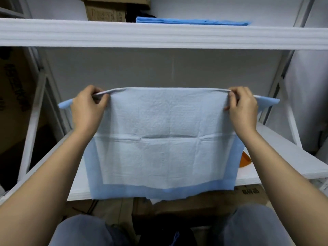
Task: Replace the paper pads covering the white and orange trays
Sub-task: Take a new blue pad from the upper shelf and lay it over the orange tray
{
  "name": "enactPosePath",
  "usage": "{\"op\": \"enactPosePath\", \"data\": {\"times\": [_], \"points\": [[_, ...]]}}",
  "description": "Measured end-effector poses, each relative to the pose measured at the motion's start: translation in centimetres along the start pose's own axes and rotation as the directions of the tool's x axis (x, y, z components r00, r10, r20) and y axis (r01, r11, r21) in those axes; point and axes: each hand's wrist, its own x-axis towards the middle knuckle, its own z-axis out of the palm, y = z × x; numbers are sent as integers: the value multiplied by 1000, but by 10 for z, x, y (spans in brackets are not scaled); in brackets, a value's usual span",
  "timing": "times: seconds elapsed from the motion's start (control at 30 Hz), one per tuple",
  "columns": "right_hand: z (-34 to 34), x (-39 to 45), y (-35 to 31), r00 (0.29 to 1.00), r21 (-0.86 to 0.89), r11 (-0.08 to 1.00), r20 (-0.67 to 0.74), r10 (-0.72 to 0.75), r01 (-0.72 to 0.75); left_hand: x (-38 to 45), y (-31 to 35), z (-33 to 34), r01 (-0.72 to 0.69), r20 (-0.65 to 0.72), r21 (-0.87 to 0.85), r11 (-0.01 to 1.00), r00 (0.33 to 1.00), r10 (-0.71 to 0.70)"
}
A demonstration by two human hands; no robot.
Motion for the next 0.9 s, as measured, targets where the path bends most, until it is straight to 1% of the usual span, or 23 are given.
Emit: {"op": "enactPosePath", "data": {"times": [0.07, 0.13, 0.23, 0.33, 0.4, 0.53, 0.6, 0.67, 0.77, 0.83, 0.9], "points": [[-8, -7, -5, 996, 64, 998, -87, -20, 25, -10, 5, -9, -11, -56, 16, 1000, 998, 12], [-15, -14, -7, 988, 73, 996, -151, -38, 50, -22, 8, -18, -35, -101, 50, 998, 994, 40], [-22, -20, -6, 977, 14, 997, -202, -73, 78, -29, 11, -27, -114, -157, 83, 990, 980, 126], [-22, -18, -4, 970, -62, 991, -204, -128, 118, -22, 8, -26, -158, -185, 107, 982, 967, 176], [-16, -11, 0, 977, -117, 986, -160, -141, 123, -13, 2, -19, -159, -154, 133, 978, 972, 179], [12, 8, 20, 989, -211, 967, 16, -144, 144, 9, -15, 10, -149, 20, 239, 960, 989, 148], [29, 16, 33, 983, -240, 957, 115, -142, 166, 19, -26, 26, -136, 94, 241, 961, 989, 116], [44, 24, 45, 974, -243, 955, 187, -125, 169, 30, -34, 44, -91, 157, 227, 970, 986, 56], [75, 38, 64, 958, -254, 956, 279, -71, 145, 48, -48, 77, -40, 255, 241, 970, 967, -23], [102, 45, 80, 934, -291, 951, 357, 2, 109, 59, -61, 102, -23, 319, 280, 960, 945, -71], [134, 52, 97, 907, -327, 941, 418, 61, 87, 71, -79, 133, 33, 381, 308, 951, 912, -155]]}}
